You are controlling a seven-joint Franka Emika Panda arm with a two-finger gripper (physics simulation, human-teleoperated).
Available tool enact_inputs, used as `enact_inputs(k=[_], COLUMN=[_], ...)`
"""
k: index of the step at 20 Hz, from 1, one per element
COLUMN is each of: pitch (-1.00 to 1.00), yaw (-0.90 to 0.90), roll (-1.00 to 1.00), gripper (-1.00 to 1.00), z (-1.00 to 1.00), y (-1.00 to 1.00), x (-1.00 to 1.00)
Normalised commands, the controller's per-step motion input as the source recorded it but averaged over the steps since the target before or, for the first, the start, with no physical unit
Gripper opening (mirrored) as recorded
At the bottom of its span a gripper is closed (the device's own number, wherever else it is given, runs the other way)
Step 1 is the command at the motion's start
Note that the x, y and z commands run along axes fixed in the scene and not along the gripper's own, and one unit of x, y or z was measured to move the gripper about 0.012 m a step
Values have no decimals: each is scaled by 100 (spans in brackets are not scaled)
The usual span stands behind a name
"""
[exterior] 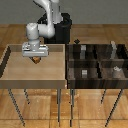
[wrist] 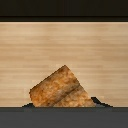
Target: Place the loaf of bread into the appropriate compartment.
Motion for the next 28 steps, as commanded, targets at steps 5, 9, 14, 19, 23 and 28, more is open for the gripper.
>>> enact_inputs(k=[5,9,14,19,23,28], pitch=[0,0,0,0,0,0], yaw=[0,0,0,0,0,0], roll=[0,0,0,0,0,0], gripper=[-100,-100,-100,-100,-100,-100], z=[100,50,0,0,0,0], y=[0,30,100,100,100,100], x=[0,0,0,0,0,0])
